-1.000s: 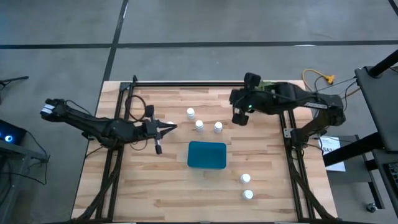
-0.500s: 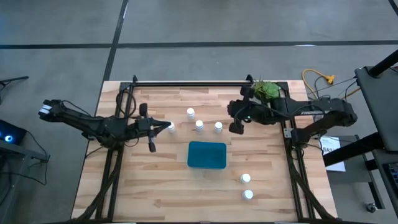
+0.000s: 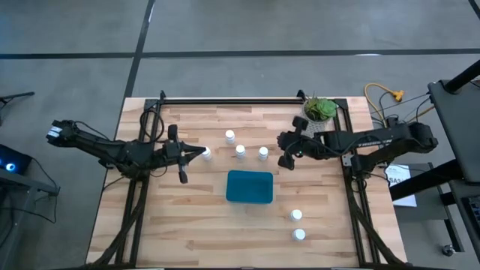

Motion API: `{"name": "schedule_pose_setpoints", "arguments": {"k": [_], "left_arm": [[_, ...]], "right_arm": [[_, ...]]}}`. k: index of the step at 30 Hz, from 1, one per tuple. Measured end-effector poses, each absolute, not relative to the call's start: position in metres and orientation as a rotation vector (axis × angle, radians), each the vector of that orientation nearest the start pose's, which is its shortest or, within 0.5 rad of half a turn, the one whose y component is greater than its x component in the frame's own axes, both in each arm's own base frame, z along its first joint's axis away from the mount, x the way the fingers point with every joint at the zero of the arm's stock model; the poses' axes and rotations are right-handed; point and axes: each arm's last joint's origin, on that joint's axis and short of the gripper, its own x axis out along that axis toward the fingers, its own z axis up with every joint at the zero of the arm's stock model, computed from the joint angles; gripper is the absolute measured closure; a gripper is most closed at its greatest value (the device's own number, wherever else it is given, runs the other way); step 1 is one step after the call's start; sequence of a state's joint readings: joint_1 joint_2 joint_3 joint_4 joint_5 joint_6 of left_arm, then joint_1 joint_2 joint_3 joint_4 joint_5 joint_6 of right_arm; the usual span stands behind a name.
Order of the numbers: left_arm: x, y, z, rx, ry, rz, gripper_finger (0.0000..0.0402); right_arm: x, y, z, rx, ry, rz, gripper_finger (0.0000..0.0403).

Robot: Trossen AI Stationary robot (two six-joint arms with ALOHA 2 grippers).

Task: Pick and place pill bottles into a basket
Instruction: Put the white pill bottle into the blue bin

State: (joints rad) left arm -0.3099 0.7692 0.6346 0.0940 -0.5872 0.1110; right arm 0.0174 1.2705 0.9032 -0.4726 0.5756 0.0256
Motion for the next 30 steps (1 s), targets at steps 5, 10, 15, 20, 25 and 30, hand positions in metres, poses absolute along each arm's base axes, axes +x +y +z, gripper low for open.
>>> {"name": "schedule_pose_setpoints", "arguments": {"k": [5,10,15,20,25,30], "left_arm": [[0.17,-0.038,0.31,0.128,0.052,0.275,0.0402],[0.17,-0.038,0.31,0.128,0.052,0.275,0.0402],[0.17,-0.038,0.31,0.129,0.052,0.275,0.0402],[0.17,-0.038,0.31,0.129,0.053,0.275,0.0402],[0.17,-0.038,0.31,0.129,0.053,0.275,0.0402],[0.17,-0.038,0.31,0.13,0.054,0.275,0.0402]], "right_arm": [[0.251,-0.012,0.241,-0.203,0.837,-0.525,0.039],[0.252,-0.012,0.24,-0.192,0.832,-0.512,0.0356],[0.253,-0.011,0.241,-0.221,0.831,-0.472,0.0307],[0.254,-0.014,0.238,-0.181,0.834,-0.499,0.0276],[0.259,-0.013,0.23,-0.215,0.869,-0.485,0.0259],[0.268,-0.013,0.211,-0.258,0.947,-0.467,0.0254]]}}
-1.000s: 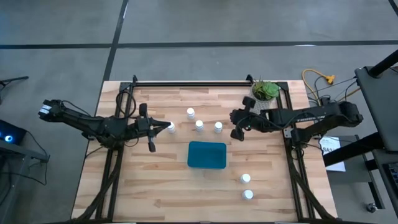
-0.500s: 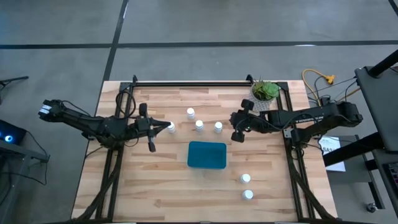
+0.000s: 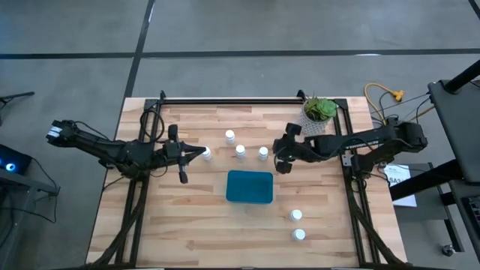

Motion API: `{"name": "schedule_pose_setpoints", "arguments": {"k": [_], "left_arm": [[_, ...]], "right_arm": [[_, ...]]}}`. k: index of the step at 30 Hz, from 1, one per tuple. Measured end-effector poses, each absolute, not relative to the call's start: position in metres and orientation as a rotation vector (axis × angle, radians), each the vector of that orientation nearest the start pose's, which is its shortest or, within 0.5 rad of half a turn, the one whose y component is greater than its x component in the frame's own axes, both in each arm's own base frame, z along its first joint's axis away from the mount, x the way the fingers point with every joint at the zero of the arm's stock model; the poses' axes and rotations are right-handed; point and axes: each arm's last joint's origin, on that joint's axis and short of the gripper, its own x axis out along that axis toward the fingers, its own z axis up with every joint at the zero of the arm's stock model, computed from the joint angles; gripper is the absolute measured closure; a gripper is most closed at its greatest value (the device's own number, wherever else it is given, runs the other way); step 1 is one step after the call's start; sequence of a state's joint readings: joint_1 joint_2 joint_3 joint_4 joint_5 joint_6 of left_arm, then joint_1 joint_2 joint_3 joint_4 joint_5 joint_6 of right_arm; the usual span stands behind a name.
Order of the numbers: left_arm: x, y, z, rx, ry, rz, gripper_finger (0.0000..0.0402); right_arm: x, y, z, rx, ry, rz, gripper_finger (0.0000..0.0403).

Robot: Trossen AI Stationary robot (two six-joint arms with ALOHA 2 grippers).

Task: Pick and place pill bottles into a basket
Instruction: Put the white pill bottle into the blue bin

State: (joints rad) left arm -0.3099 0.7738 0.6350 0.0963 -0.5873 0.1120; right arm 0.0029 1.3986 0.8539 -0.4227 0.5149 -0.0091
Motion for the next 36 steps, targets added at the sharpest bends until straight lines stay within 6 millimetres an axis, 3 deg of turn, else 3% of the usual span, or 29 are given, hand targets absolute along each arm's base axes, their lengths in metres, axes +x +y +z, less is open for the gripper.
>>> {"name": "schedule_pose_setpoints", "arguments": {"k": [5,12,24,36], "left_arm": [[0.171,-0.038,0.31,0.13,0.054,0.275,0.0402],[0.171,-0.038,0.309,0.13,0.054,0.275,0.0402],[0.171,-0.038,0.309,0.131,0.056,0.275,0.0402],[0.171,-0.038,0.309,0.131,0.056,0.275,0.0402]], "right_arm": [[0.277,-0.013,0.197,-0.266,0.989,-0.383,0.0259],[0.283,-0.016,0.203,-0.186,0.908,-0.29,0.0261],[0.283,-0.021,0.206,-0.204,0.897,-0.294,0.0202],[0.285,-0.025,0.203,-0.204,0.855,-0.194,0.0199]]}}
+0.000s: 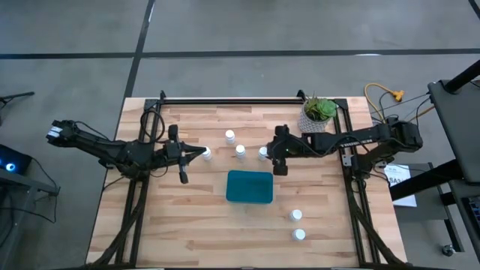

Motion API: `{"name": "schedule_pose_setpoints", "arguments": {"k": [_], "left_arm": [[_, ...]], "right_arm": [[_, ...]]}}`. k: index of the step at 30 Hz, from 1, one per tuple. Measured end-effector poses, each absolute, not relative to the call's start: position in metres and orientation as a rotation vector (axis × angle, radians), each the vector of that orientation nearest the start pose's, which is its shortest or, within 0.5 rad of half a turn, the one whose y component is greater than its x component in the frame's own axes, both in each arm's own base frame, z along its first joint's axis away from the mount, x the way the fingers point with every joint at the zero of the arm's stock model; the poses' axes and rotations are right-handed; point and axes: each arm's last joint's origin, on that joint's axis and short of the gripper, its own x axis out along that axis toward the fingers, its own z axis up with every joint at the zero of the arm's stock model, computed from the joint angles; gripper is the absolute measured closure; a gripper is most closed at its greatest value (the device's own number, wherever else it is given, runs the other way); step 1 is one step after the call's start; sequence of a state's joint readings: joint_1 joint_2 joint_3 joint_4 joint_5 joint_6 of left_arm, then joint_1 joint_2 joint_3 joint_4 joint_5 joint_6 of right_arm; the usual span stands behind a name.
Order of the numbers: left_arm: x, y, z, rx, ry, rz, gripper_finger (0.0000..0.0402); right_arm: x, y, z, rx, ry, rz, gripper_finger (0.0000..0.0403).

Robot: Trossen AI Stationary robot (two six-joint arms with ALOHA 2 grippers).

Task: Pick and place pill bottles into a basket
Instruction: Put the white pill bottle into the blue bin

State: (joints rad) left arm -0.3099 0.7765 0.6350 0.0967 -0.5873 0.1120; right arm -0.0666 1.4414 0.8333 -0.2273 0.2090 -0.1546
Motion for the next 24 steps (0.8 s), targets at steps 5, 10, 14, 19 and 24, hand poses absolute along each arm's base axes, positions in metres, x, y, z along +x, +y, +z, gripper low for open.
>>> {"name": "schedule_pose_setpoints", "arguments": {"k": [5,10,14,19,24], "left_arm": [[0.171,-0.038,0.309,0.131,0.056,0.275,0.0402],[0.171,-0.038,0.309,0.131,0.056,0.275,0.0402],[0.171,-0.038,0.309,0.131,0.056,0.275,0.0402],[0.171,-0.038,0.309,0.13,0.055,0.275,0.0402],[0.171,-0.038,0.309,0.13,0.054,0.275,0.0402]], "right_arm": [[0.284,-0.032,0.201,-0.194,0.828,-0.207,0.0199],[0.281,-0.039,0.193,-0.189,0.823,-0.212,0.0199],[0.279,-0.042,0.189,-0.187,0.816,-0.191,0.0199],[0.282,-0.045,0.192,-0.205,0.762,-0.193,0.0199],[0.282,-0.051,0.191,-0.17,0.724,-0.157,0.0199]]}}
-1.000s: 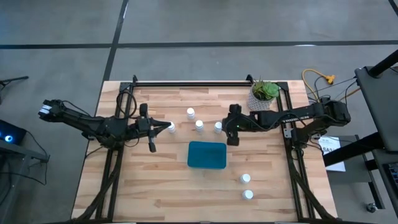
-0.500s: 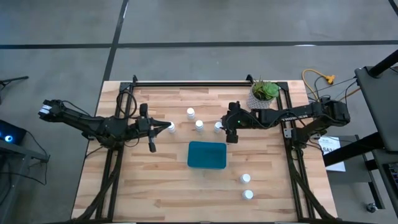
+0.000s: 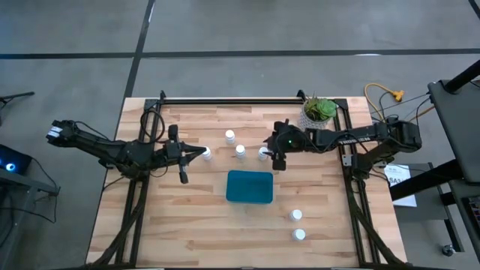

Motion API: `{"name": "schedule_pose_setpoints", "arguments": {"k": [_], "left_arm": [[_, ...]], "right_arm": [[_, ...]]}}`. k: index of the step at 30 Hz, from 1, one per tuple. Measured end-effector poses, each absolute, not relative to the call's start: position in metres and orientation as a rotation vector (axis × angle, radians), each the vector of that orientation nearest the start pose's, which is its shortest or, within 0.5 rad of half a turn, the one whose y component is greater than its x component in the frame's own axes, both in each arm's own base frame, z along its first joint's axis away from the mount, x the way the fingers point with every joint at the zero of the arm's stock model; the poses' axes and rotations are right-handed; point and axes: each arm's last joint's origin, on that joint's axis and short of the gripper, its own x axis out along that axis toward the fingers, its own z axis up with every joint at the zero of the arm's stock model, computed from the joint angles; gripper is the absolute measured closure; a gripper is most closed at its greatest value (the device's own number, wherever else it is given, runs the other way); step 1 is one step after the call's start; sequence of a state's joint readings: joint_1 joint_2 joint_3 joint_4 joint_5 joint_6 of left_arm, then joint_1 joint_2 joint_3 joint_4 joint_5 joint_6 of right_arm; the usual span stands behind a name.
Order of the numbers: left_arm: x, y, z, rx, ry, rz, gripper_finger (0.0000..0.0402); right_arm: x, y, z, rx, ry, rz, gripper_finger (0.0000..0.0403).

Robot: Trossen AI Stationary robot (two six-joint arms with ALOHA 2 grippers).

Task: Pick and place pill bottles into a basket
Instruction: Put the white pill bottle into the blue bin

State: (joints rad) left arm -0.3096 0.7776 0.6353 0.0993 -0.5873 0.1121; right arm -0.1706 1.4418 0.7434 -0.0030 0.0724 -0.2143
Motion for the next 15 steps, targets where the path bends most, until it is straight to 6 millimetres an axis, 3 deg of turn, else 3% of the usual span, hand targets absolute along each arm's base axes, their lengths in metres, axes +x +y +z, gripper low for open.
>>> {"name": "schedule_pose_setpoints", "arguments": {"k": [15], "left_arm": [[0.171,-0.038,0.31,0.133,0.053,0.276,0.0402]], "right_arm": [[0.269,-0.054,0.169,-0.128,0.637,-0.146,0.0199]]}}
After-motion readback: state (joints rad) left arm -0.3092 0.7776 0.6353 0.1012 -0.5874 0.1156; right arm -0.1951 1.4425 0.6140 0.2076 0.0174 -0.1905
